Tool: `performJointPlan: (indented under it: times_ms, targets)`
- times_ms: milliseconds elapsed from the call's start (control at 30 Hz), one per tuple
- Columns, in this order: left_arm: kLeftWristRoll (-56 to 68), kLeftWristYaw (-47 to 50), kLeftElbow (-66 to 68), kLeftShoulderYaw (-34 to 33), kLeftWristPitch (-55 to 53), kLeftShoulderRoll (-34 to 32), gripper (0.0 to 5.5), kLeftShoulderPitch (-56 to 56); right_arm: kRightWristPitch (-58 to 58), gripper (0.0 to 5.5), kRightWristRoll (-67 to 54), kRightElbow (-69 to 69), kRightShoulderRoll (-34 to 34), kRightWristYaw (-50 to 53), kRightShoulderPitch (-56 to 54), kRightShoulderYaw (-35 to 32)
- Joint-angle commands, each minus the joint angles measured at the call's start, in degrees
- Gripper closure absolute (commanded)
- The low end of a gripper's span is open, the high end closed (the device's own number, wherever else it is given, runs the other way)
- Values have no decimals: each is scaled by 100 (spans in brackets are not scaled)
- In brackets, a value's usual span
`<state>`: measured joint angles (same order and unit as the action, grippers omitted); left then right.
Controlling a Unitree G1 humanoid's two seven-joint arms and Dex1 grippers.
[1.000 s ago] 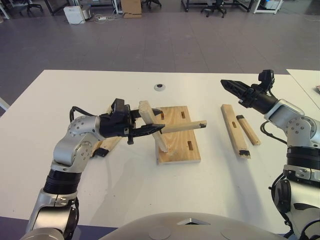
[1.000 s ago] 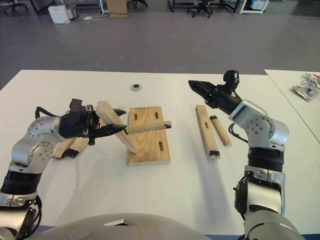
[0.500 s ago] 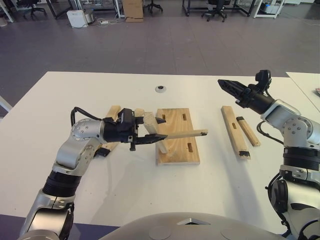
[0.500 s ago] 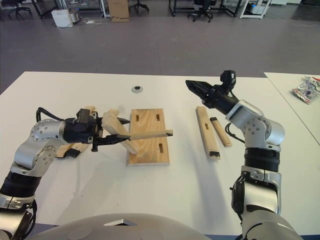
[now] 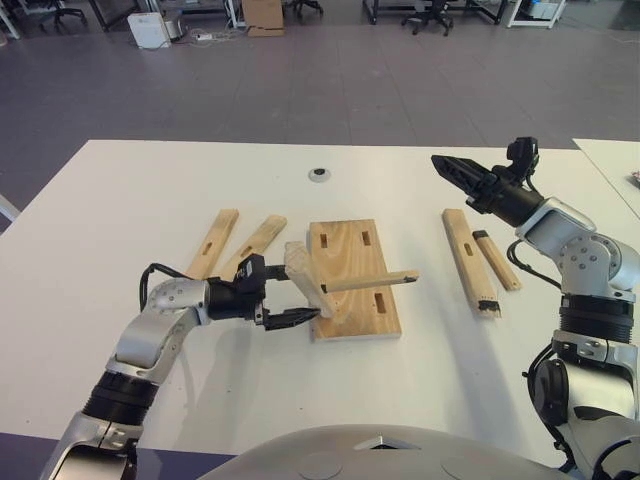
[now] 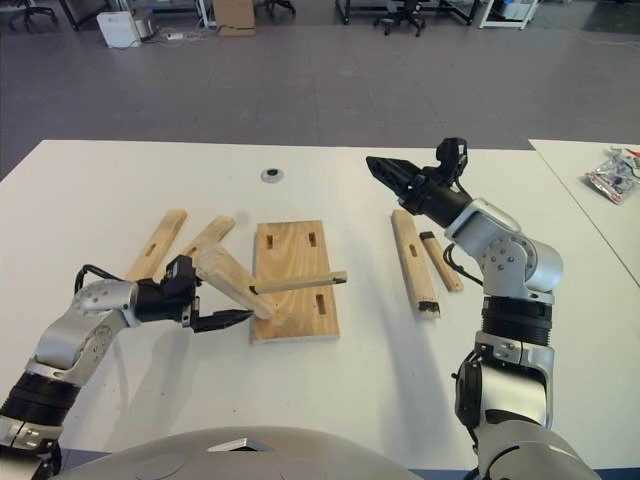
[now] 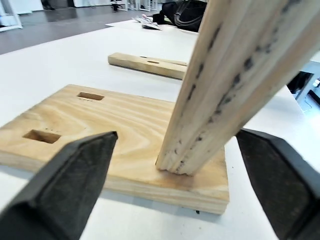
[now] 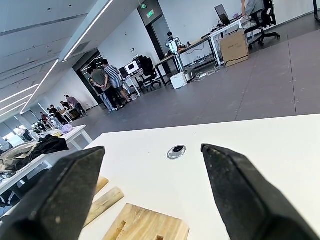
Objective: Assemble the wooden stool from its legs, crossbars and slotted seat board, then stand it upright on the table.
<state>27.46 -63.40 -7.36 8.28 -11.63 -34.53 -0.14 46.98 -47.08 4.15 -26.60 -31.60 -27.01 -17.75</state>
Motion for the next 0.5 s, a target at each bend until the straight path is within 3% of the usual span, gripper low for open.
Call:
performJointPlan:
  times_ms: [33, 367, 500]
  targets:
    - [-753, 539, 43, -192, 465, -181, 81, 497, 75, 189, -10, -36, 43, 59, 20, -33]
    - [-1879, 2442, 1605, -847, 1540, 310, 81, 293, 174, 189, -55, -304, 183, 115, 192, 9]
    - [-1619, 2460, 1641, -1013, 1664, 500, 81, 241, 200, 189, -47, -354, 239, 130, 240, 17]
